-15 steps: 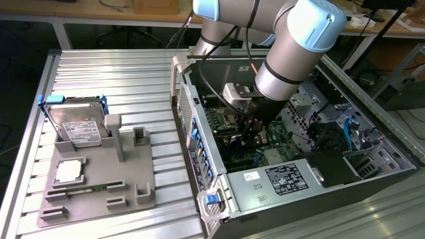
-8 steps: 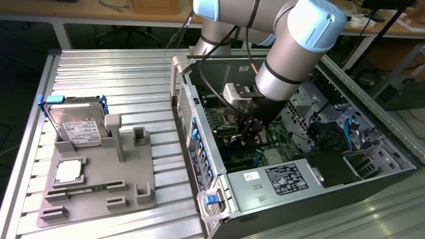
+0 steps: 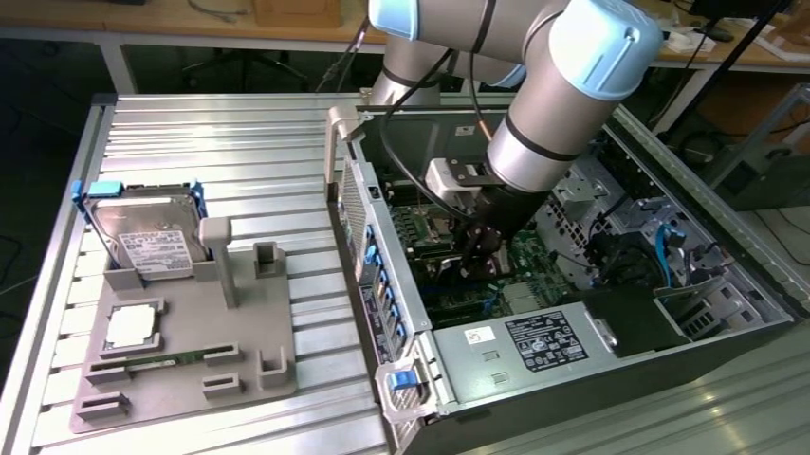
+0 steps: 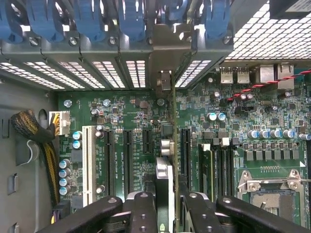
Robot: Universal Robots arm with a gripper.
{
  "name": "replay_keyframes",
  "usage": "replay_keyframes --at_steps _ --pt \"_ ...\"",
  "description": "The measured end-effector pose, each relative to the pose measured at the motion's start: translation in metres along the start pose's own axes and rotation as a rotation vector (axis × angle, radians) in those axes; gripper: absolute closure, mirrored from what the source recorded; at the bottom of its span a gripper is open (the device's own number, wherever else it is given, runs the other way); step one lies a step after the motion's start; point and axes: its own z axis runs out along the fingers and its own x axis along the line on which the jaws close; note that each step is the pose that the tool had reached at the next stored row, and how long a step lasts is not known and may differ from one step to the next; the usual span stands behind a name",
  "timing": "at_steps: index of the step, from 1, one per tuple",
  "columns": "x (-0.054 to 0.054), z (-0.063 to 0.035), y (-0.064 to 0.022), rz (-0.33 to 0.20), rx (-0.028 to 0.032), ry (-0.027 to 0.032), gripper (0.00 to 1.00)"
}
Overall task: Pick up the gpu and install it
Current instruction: 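Insert the gpu into the slot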
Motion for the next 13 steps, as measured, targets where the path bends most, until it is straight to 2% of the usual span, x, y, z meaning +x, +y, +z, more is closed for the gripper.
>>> replay_keyframes --at_steps 13 --pt "0.0004 0.0057 -0.0001 -0.003 0.0015 0.0008 0.73"
